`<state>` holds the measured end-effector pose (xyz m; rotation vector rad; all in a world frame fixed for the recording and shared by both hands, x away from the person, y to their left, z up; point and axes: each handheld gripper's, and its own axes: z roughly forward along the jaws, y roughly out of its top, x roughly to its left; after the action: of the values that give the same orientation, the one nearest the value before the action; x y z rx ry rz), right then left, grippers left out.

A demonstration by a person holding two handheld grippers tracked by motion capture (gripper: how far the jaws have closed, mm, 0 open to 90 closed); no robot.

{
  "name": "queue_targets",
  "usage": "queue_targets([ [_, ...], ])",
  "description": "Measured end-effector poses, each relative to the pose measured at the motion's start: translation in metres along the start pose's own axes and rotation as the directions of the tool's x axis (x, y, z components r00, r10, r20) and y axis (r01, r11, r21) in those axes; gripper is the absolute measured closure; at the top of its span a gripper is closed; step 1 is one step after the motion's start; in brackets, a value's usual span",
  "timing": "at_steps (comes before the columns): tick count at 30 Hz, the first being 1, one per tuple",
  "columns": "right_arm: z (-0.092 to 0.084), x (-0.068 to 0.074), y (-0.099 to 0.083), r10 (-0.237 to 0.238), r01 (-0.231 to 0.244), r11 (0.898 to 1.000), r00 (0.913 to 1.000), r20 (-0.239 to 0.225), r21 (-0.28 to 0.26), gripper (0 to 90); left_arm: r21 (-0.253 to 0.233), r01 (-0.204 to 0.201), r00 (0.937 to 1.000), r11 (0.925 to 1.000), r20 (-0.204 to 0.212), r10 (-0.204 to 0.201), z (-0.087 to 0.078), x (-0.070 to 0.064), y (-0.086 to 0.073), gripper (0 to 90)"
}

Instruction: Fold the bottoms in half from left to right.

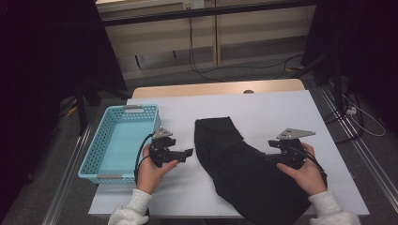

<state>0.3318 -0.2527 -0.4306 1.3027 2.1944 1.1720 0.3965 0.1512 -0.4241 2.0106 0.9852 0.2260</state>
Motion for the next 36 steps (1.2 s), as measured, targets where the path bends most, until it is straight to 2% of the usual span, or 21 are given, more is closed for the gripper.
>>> queue_targets([
  [3, -0.003, -0.006, -0.006, 0.006, -0.007, 1.000, 0.9997, 0.025, 0.021, 31.6, 0.001, -0.004, 1.0000, 1.0000, -0.007, 0.004, 0.000, 0.000, 0.000, 13.4],
  [4, -0.004, -0.010, -0.013, 0.025, -0.027, 0.999, 0.9987, 0.043, 0.042, 32.7, 0.004, -0.006, 1.0000, 1.0000, 0.001, 0.006, 0.002, -0.002, 0.000, 13.4],
  [10, -0.005, -0.006, -0.023, 0.029, -0.036, 0.995, 0.9973, 0.067, 0.098, 38.8, 0.016, -0.018, 0.9998, 0.9997, 0.003, 0.018, 0.005, -0.003, 0.000, 13.4],
  [12, -0.005, -0.004, -0.028, 0.009, -0.017, 0.991, 0.9979, 0.063, 0.132, 39.5, 0.018, -0.023, 0.9997, 0.9996, -0.003, 0.024, 0.006, -0.003, 0.000, 13.5],
  [14, -0.006, -0.003, -0.032, -0.010, -0.003, 0.988, 0.9963, 0.085, 0.156, 39.6, 0.012, -0.025, 0.9996, 0.9996, -0.009, 0.025, 0.005, -0.005, 0.002, 13.5],
  [17, -0.010, -0.005, -0.035, 0.016, -0.027, 0.989, 0.9969, 0.078, 0.145, 41.7, 0.005, -0.030, 0.9996, 0.9996, -0.002, 0.030, 0.006, -0.007, 0.002, 13.5],
  [19, -0.011, -0.003, -0.038, 0.011, -0.023, 0.990, 0.9965, 0.083, 0.141, 44.0, 0.012, -0.032, 0.9995, 0.9994, -0.006, 0.032, 0.006, -0.006, 0.002, 13.5],
  [20, -0.011, -0.002, -0.038, 0.010, -0.022, 0.990, 0.9961, 0.088, 0.143, 47.3, 0.013, -0.030, 0.9996, 0.9995, -0.003, 0.030, 0.006, -0.005, 0.002, 13.5],
  [23, -0.012, 0.000, -0.037, 0.048, -0.063, 0.988, 0.9929, 0.109, 0.140, 52.8, 0.010, -0.021, 0.9998, 0.9997, -0.005, 0.021, 0.005, -0.004, 0.000, 13.6],
  [28, -0.012, 0.002, -0.036, 0.066, -0.082, 0.984, 0.9925, 0.102, 0.158, 66.0, -0.002, -0.029, 0.9996, 0.9996, -0.001, 0.029, 0.003, -0.005, 0.003, 13.6],
  [29, -0.012, 0.002, -0.036, 0.066, -0.082, 0.984, 0.9925, 0.102, 0.158, 66.0, -0.002, -0.029, 0.9996, 0.9996, -0.001, 0.029, 0.003, -0.005, 0.003, 13.6],
  [30, -0.011, 0.000, -0.036, 0.092, -0.106, 0.982, 0.9912, 0.095, 0.155, 69.4, -0.005, -0.033, 0.9995, 0.9995, -0.002, 0.033, 0.002, -0.005, 0.004, 13.6],
  [34, -0.011, -0.001, -0.037, 0.101, -0.113, 0.983, 0.9909, 0.088, 0.143, 76.7, -0.011, -0.029, 0.9996, 0.9995, -0.004, 0.029, 0.001, -0.007, 0.005, 13.8],
  [35, -0.011, 0.000, -0.037, 0.103, -0.113, 0.983, 0.9917, 0.078, 0.143, 83.2, -0.013, -0.029, 0.9996, 0.9995, -0.003, 0.029, 0.001, -0.008, 0.005, 13.9],
  [36, -0.011, 0.000, -0.038, 0.112, -0.117, 0.983, 0.9928, 0.041, 0.144, 87.9, -0.011, -0.035, 0.9993, 0.9993, -0.008, 0.035, 0.000, -0.009, 0.005, 13.9],
])
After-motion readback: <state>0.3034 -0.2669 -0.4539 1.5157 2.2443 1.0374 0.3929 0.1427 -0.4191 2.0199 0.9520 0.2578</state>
